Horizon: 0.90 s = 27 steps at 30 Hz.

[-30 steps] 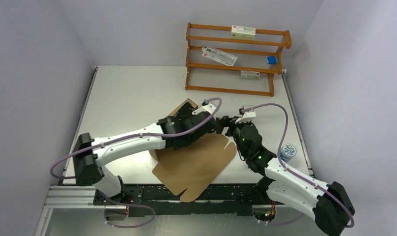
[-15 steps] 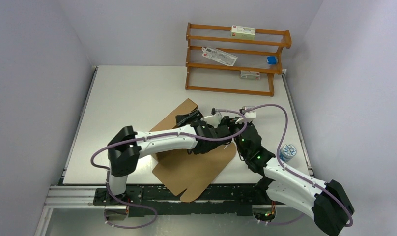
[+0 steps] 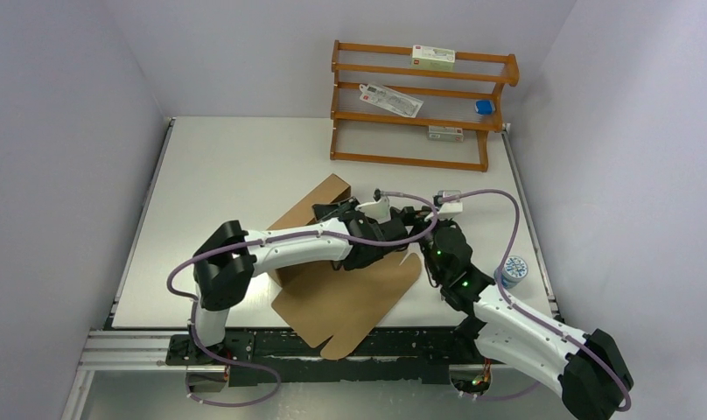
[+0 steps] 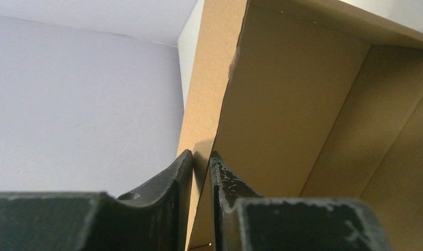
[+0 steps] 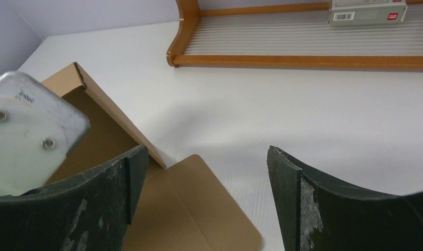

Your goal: Fold the paper box

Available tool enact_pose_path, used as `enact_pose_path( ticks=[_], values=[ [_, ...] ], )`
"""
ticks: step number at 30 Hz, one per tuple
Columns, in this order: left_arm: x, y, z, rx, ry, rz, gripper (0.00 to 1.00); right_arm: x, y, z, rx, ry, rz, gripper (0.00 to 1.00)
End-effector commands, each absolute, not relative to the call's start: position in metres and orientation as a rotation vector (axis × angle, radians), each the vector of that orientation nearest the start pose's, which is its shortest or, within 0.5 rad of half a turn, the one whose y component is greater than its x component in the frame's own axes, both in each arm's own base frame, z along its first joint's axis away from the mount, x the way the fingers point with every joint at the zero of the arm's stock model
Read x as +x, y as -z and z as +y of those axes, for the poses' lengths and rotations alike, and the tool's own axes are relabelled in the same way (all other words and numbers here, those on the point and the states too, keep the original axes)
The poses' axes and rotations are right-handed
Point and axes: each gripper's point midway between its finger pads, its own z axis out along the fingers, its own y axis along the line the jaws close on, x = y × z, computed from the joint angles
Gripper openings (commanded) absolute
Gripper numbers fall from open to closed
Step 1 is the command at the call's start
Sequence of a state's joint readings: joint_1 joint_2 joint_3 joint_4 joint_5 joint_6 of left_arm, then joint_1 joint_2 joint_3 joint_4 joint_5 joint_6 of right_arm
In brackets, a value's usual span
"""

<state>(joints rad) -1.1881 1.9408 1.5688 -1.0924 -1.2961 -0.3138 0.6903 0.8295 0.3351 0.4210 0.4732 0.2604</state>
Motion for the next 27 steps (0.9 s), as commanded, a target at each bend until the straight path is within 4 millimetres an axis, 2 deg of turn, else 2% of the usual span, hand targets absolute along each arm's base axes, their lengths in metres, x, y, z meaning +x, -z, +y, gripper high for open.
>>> enact_pose_path(
  ticks=[1,8,14,18,19,21,22,24,27],
  values=[
    [0.293,-0.206,-0.246,0.691,-0.937,1.865,0.16,0.289,-0.197,0.14,0.044,-0.333,1.605,0.87],
    [0.309,-0.21,-0.231,0.626,-0.826,1.972,0.07,0.285,-0.209,0.136,0.054,-0.349,1.577,0.87],
    [0.33,-0.2,-0.206,0.516,-0.61,2.152,0.05,0.277,-0.24,0.145,-0.006,-0.413,1.548,0.87],
    [0.342,-0.184,-0.184,0.411,-0.393,2.288,0.05,0.269,-0.27,0.143,-0.039,-0.424,1.522,0.88],
    [0.346,-0.178,-0.18,0.379,-0.336,2.318,0.05,0.267,-0.284,0.143,-0.042,-0.433,1.504,0.88],
    [0.349,-0.163,-0.171,0.321,-0.229,2.382,0.05,0.263,-0.297,0.142,-0.047,-0.445,1.5,0.91],
    [0.351,-0.156,-0.167,0.291,-0.189,2.411,0.05,0.26,-0.313,0.143,-0.052,-0.467,1.481,0.92],
    [0.354,-0.145,-0.157,0.211,-0.109,2.462,0.05,0.255,-0.329,0.148,-0.079,-0.505,1.477,0.92],
    [0.353,-0.129,-0.15,0.088,0.016,2.514,0.05,0.252,-0.338,0.155,-0.106,-0.539,1.492,0.93]
  ],
)
